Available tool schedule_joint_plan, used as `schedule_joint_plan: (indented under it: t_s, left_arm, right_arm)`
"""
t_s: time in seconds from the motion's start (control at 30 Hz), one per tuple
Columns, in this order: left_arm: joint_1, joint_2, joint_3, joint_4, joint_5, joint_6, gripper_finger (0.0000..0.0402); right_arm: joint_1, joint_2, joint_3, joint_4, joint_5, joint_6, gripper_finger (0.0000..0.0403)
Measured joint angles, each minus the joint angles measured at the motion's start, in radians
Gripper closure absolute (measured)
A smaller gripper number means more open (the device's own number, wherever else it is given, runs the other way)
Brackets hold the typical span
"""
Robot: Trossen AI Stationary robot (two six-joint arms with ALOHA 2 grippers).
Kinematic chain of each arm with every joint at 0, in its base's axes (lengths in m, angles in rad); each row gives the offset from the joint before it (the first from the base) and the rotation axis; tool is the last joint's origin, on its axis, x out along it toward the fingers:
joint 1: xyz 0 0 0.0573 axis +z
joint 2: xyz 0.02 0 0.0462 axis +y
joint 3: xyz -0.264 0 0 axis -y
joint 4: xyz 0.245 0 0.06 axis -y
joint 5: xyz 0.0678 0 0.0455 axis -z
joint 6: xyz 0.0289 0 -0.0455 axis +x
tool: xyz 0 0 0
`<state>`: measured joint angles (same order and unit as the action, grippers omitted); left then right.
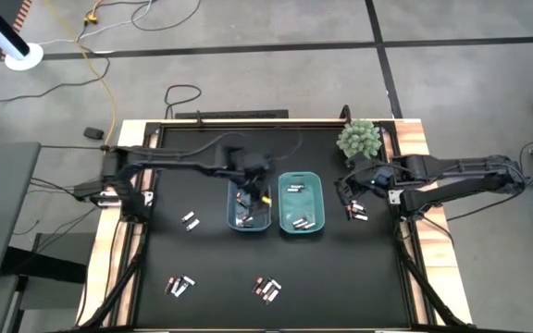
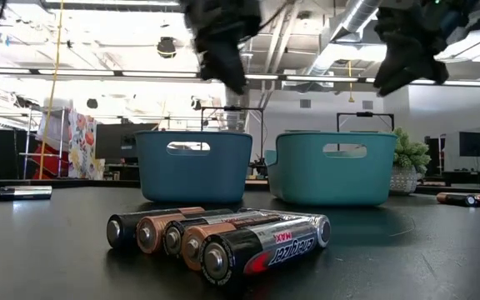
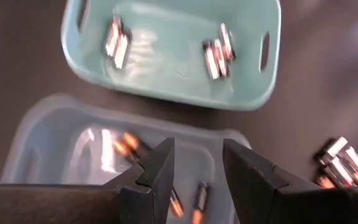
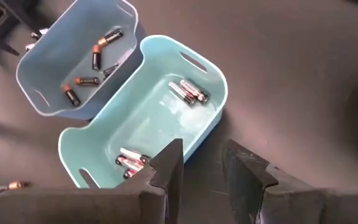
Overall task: Sort batteries
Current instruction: Put the black battery into the blue bin
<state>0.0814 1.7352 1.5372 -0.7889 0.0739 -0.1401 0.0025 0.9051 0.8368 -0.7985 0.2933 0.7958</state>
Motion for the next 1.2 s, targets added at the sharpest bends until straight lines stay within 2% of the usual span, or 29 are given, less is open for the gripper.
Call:
schedule_joint_plan:
  t_s: [0.1,0.2,0.4,0.57,0.73,0.93,1.03,1.2]
  left_arm:
    - [0.001,-0.123,-0.203,0.116,0.000,-0.076,0.0272]
    - [0.011,-0.267,-0.384,0.188,-0.004,-0.132,0.0272]
    - [0.020,-0.560,-0.597,0.200,-0.072,-0.251,0.0272]
    - [0.021,-0.751,-0.672,0.194,-0.166,-0.258,0.0272]
    - [0.020,-0.863,-0.686,0.202,-0.180,-0.250,0.0272]
    - [0.020,-0.921,-0.686,0.204,-0.180,-0.268,0.0272]
    - [0.020,-0.926,-0.686,0.204,-0.180,-0.271,0.0272]
    - [0.020,-0.915,-0.686,0.202,-0.179,-0.329,0.0272]
  right_arm:
    - [0.000,-0.001,0.038,-0.087,-0.007,-0.019,0.0275]
    - [-0.006,0.000,0.056,-0.185,-0.059,-0.033,0.0275]
    - [-0.036,0.034,0.058,-0.413,-0.167,-0.074,0.0275]
    - [-0.063,0.111,0.058,-0.505,-0.170,-0.140,0.0275]
    - [-0.116,0.213,0.058,-0.538,-0.218,-0.257,0.0275]
    - [-0.211,0.294,0.051,-0.460,-0.222,-0.460,0.0275]
    - [-0.255,0.280,0.001,-0.396,-0.234,-0.537,0.0275]
    - [-0.297,0.208,-0.077,-0.332,-0.271,-0.558,0.0275]
